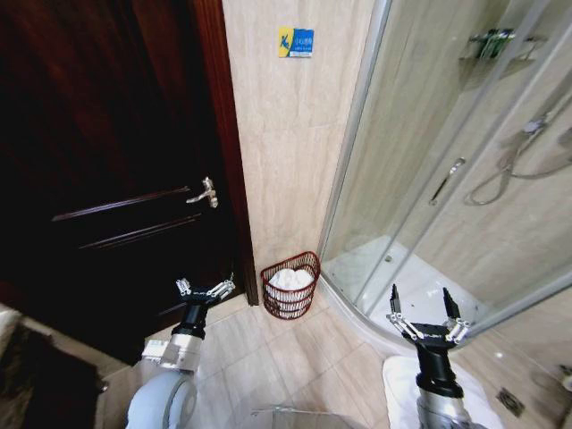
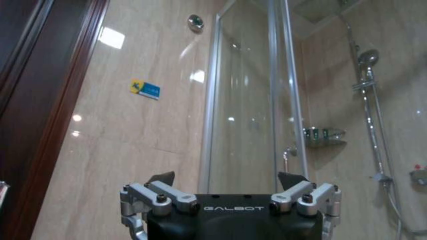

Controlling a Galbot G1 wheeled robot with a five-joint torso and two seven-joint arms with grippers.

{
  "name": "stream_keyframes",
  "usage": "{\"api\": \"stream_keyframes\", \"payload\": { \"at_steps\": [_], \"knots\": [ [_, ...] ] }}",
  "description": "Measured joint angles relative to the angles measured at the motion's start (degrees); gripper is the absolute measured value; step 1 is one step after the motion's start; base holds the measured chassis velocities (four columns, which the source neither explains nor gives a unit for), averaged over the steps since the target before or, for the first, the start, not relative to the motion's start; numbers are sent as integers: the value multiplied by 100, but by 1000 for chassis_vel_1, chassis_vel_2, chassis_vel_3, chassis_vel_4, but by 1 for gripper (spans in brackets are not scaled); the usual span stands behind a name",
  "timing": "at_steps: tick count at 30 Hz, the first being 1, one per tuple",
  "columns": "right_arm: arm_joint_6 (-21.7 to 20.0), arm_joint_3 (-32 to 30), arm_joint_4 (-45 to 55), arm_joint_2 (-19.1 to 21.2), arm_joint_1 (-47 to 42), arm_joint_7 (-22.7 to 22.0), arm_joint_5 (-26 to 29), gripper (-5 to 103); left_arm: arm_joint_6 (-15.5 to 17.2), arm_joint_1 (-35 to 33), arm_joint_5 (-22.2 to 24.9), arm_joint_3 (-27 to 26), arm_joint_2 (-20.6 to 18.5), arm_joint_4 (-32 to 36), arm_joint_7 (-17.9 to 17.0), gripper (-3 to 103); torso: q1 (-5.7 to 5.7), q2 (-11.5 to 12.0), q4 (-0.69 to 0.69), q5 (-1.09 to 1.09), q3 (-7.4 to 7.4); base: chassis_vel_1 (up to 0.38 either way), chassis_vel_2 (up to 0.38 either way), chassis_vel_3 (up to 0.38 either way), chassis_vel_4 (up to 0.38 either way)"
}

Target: Discard the used towel into the hamper.

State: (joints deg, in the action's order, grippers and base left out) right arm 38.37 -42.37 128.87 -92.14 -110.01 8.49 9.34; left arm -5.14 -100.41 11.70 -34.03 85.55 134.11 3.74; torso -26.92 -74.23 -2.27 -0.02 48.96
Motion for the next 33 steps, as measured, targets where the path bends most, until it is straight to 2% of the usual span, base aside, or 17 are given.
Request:
{"api": "stream_keyframes", "payload": {
  "at_steps": [12, 24, 33],
  "knots": [
    [58, 4, -58, 0, 10, 7, 17, 100, 0, 7, 0, 1, 0, 0, 0, 100, -3, 3, 0, 3, 1, -81, -2, 7, -69],
    [116, -22, -106, 0, 3, 2, 39, 100, 0, 5, 0, 1, 0, 0, 0, 100, 2, 2, 0, 2, -2, -68, -95, -96, -76],
    [140, -56, -128, 0, -10, -22, 49, 100, 0, 5, 0, 1, -1, 0, 0, 100, 43, 89, 1, 2, -48, -135, -118, -115, -126]
  ]
}}
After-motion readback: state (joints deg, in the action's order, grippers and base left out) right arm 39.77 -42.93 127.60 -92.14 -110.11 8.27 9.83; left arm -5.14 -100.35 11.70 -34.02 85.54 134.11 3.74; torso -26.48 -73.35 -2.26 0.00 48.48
